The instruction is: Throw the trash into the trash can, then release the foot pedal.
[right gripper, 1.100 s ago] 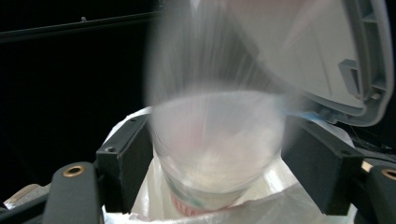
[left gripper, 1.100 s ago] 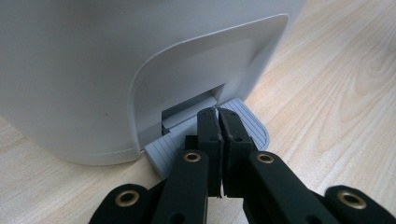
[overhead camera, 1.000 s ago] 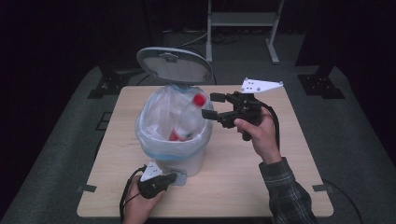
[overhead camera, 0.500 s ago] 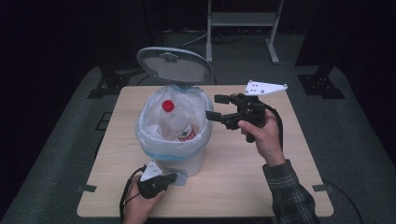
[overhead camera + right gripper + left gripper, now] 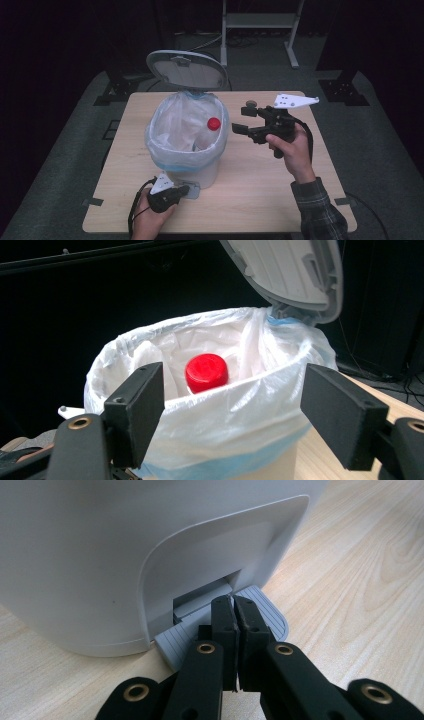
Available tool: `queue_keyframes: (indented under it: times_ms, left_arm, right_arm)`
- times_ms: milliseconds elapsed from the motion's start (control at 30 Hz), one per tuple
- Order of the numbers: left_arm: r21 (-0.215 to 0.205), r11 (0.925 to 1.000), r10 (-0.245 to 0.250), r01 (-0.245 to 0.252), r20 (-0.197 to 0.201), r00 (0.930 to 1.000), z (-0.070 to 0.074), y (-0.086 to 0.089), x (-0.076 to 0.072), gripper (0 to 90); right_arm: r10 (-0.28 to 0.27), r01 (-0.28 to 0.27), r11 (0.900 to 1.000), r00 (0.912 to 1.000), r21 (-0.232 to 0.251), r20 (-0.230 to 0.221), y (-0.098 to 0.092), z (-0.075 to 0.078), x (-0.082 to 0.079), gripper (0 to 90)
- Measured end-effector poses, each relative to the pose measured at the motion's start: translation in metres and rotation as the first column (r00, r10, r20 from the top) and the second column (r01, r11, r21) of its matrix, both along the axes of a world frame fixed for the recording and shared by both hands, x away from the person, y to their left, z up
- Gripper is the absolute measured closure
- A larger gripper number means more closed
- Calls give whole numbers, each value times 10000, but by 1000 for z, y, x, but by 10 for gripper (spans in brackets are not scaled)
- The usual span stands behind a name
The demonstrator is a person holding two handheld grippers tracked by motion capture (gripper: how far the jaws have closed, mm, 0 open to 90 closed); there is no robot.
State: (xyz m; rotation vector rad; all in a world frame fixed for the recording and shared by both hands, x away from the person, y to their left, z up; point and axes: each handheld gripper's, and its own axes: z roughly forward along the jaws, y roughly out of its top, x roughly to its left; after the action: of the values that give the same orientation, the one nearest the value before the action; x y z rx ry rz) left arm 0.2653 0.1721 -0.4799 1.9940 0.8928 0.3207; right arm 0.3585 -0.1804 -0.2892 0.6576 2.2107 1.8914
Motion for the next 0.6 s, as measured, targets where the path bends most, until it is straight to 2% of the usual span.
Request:
queue_keyframes:
  times_ms: [367,600]
  left_arm:
    - [-133,9999,-4,4,-57,10000,0,1,1,878]
    - [-382,9992,-124,125,40,9999,2,2,-1,833]
  right_arm:
    - [-330,327,9993,9993,-195,-147,-19,-14,-9,240]
    - [-586,576,9979,9977,-296,-330,-34,-25,-14,240]
